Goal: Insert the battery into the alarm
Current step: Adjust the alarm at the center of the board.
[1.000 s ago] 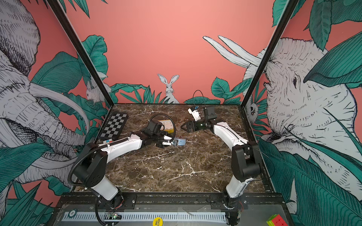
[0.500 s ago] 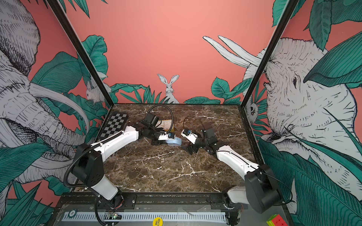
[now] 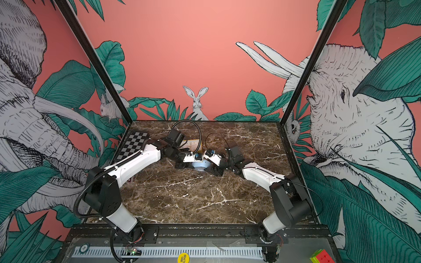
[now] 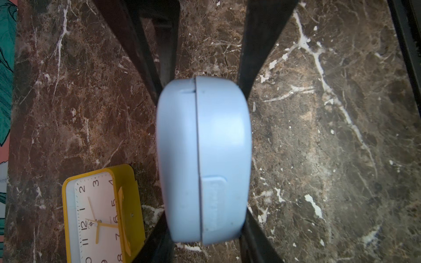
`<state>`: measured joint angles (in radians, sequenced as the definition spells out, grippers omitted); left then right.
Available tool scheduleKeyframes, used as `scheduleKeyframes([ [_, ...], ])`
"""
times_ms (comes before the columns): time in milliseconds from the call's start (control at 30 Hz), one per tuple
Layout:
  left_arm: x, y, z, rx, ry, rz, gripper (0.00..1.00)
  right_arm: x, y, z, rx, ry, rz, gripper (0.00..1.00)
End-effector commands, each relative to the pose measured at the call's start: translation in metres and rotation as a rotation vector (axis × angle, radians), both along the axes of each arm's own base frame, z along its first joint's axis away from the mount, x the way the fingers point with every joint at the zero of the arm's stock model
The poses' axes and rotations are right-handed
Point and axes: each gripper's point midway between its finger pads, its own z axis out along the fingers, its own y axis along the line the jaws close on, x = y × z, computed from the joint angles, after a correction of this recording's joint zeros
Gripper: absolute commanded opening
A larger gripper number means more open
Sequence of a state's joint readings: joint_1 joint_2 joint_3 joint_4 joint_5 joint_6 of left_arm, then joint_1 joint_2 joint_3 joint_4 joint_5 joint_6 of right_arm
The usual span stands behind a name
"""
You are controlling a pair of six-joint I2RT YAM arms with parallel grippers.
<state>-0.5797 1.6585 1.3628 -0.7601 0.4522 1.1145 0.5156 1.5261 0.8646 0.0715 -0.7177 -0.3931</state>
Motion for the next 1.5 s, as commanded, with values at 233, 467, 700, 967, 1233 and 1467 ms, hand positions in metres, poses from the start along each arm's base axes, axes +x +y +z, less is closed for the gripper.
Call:
scheduleKeyframes([
  [233, -0.006, -0.011, 0.009, -0.029, 0.056, -0.036, 0.35, 0.003, 0.012, 0.017, 0.074, 0.009, 0.009, 0.30],
  [467, 0.012, -0.007, 0.010, -0.088, 0.050, 0.050, 0.60, 0.006, 0.013, 0.011, 0.081, 0.087, -0.038, 0.17],
  [700, 0.064, 0.005, 0.042, -0.353, -0.088, 0.325, 0.99, 0.025, 0.001, -0.010, 0.112, 0.298, -0.265, 0.17],
  [967, 0.102, 0.030, 0.063, -0.530, -0.169, 0.630, 0.99, 0.042, -0.017, -0.038, 0.200, 0.629, -0.513, 0.18],
  [1233, 0.115, 0.047, 0.063, -0.609, -0.021, 0.822, 0.99, 0.063, -0.037, -0.051, 0.263, 0.806, -0.675, 0.21],
  [1467, 0.107, 0.046, 0.055, -0.606, 0.020, 0.806, 1.00, 0.080, -0.041, -0.072, 0.316, 1.025, -0.716, 0.33],
])
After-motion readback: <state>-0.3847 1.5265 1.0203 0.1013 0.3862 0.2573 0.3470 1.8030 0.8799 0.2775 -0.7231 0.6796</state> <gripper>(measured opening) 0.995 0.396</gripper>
